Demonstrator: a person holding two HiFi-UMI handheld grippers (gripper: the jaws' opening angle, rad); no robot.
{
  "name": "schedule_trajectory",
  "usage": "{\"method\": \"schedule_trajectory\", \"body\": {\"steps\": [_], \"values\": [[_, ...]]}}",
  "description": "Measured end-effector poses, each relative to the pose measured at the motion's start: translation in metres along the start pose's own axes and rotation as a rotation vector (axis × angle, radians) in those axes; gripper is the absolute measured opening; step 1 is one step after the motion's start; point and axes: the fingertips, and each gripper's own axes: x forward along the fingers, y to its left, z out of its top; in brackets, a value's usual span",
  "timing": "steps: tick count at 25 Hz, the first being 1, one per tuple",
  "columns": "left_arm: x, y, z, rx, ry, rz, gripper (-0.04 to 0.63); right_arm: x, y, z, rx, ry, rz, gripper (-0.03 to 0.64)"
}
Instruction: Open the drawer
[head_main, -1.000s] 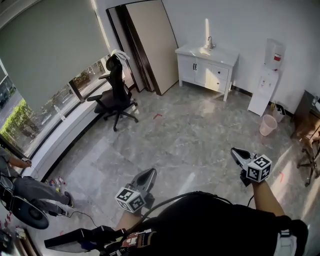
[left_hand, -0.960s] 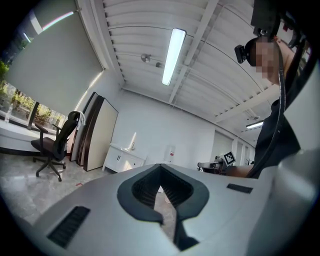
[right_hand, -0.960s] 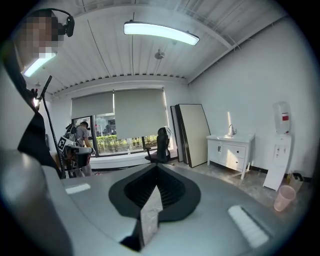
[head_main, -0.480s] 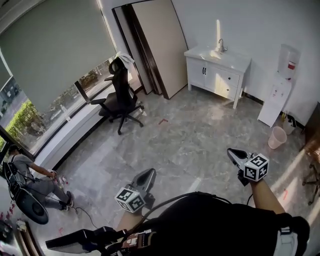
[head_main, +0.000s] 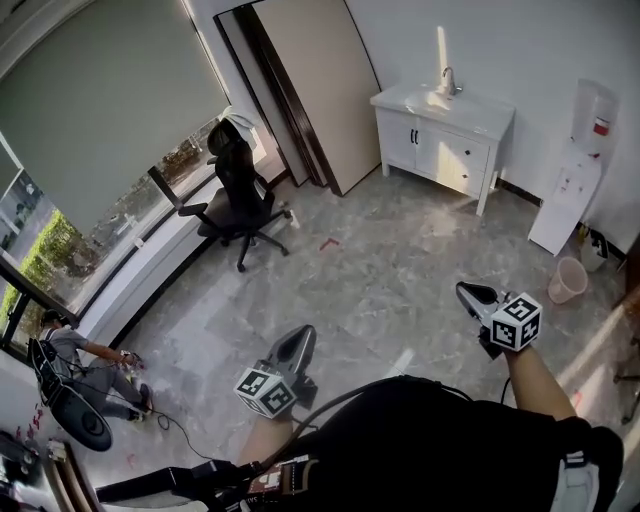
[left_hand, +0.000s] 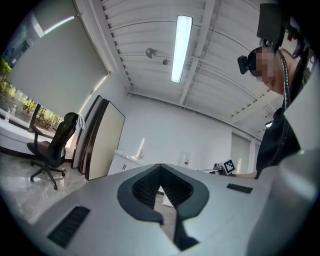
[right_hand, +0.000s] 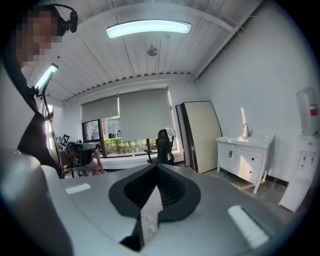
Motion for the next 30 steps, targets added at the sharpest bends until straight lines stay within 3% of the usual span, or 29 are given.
{"method": "schedule_trajectory", "body": {"steps": [6,10,20,30], "values": [[0.039,0.045,0.006,-0.02,0.035,-0.011,-0.009,0.036,-0.032,0.0,0.025,0.027,-0.03,0.002],[0.073,0.088,0.013,-0.021,0.038,-0.07,-0.009,0.077,-0.054,0.013,0.034,0.015,-0.08,0.002],[0.13,0.23,0.093,0.012,0.047,-0.179,-0.009,0.211,-0.061,0.081,0.034,-0.032,-0.165,0.002],[0.167,0.31,0.106,0.006,0.046,-0.161,-0.009,0.29,-0.095,0.094,0.037,-0.019,-0.163,0.002]]}}
